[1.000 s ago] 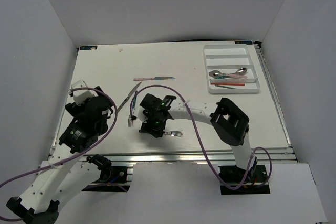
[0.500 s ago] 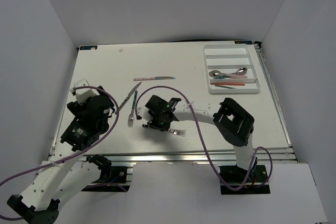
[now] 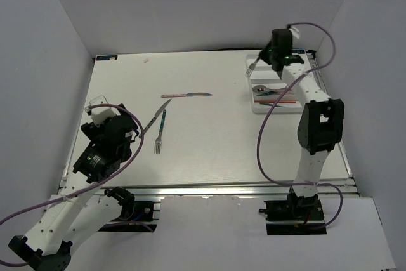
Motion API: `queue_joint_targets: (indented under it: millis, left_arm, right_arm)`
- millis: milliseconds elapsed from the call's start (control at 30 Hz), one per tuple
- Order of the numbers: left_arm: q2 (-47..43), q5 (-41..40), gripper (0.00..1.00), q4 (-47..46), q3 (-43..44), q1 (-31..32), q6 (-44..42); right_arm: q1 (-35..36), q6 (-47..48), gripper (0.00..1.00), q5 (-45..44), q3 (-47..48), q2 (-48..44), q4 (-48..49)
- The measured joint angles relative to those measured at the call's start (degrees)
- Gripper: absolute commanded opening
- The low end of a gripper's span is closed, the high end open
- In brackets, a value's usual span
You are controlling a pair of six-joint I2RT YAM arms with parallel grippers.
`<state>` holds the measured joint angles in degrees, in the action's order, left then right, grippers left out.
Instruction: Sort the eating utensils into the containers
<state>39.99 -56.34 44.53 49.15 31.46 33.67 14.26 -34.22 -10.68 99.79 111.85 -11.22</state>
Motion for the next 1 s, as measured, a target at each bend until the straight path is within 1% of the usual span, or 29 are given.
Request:
queue_joint_targets:
  millis: [67, 133, 233, 300, 467, 633, 767, 833, 900, 967, 1000]
  left_arm:
    - [-0.02, 0.02, 0.98, 0.00, 0.00, 0.00, 0.00]
    - [0.02, 0.02, 0.98, 0.00, 0.00, 0.00, -0.02]
    - [0.37, 0.02, 0.98, 0.00, 0.00, 0.00, -0.02]
    - [0.85, 0.04, 0.98, 0.00, 0.00, 0.00, -0.02]
    - [2.73, 0.31, 0.98, 0.00, 0.00, 0.00, -0.20]
    - [3.74, 0.94, 0.98, -0.02, 0.00, 0.00, -0.37]
    - [3.76, 1.42, 0.98, -0.13, 0.00, 0.00, -0.66]
    - [3.80, 1.57, 0.98, -0.22, 0.00, 0.00, -0.74]
    - [3.82, 1.79, 0.98, -0.35, 0.00, 0.00, -0.92]
    - [3.85, 1.99, 0.98, -0.55, 0.00, 0.00, -1.11]
    - [3.87, 2.16, 0.98, -0.70, 0.00, 0.00, -1.25]
  right_arm:
    - [-4.92, -9.31, 0.00, -3.80, 0.48, 2.38, -0.26]
    - [-8.13, -16.76, 0.00, -8.17, 2.62, 6.51, -2.36]
    - [-9.97, -25.27, 0.00, -12.79, 3.58, 11.23, -5.57]
    - [-10.05, -28.74, 0.00, -14.03, 3.02, 12.96, -7.10]
    - [-10.27, -35.76, 0.00, -14.69, 1.92, 13.14, -7.39]
    - [-12.09, -40.24, 0.00, -12.70, 1.95, 13.55, -5.29]
    - [-13.51, -42.40, 0.00, -11.43, 2.10, 16.00, -3.48]
    - [-13.92, -42.82, 0.25, -10.71, 2.10, 17.55, -2.91]
    - [-14.01, -43.23, 0.47, -9.88, 2.10, 18.84, -1.77]
    - [-13.92, -43.34, 0.56, -9.14, 2.27, 19.34, 0.33]
    - [-13.86, -42.99, 0.65, -8.83, 2.23, 19.23, 0.94]
